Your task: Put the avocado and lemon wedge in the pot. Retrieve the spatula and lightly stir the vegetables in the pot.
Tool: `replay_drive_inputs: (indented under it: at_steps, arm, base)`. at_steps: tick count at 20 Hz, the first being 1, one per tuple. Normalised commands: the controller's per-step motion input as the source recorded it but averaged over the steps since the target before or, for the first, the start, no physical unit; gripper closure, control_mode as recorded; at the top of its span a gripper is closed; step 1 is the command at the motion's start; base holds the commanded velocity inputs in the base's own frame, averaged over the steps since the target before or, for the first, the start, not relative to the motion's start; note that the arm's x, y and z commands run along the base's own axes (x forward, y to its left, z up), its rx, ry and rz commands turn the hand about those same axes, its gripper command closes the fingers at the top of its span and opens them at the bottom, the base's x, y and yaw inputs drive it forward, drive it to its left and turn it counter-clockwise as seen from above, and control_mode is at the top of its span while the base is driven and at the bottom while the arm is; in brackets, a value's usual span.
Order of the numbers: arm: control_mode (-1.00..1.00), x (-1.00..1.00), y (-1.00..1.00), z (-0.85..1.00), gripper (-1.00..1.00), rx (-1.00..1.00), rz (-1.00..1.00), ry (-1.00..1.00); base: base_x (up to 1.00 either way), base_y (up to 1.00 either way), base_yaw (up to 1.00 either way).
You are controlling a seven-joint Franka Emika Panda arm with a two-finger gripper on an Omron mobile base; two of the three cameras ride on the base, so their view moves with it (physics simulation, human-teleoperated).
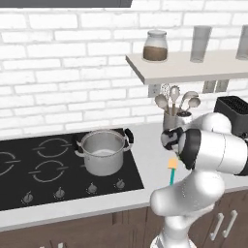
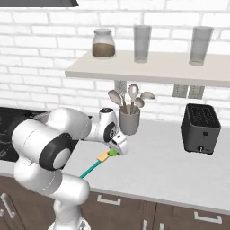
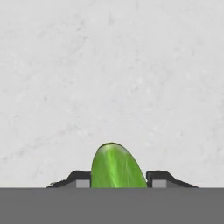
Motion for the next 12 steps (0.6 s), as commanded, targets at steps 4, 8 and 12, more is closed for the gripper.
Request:
replay_drive_inputs:
  at_steps: [4,8,12]
  arm:
    - [-1.0,-0.77,0.0,1.0,1.0,0.0,0.0,-0.28]
    - [-1.0,-0.6,0.4,1.0,1.0,0.0,0.0,-0.13]
    - [-1.0,-0.23,0.93,1.0,1.0,0.0,0.01,0.0]
  base:
    - [0.0,0.0,0.0]
    - [0.0,0.0,0.0]
    - [0.0,0.0,0.0]
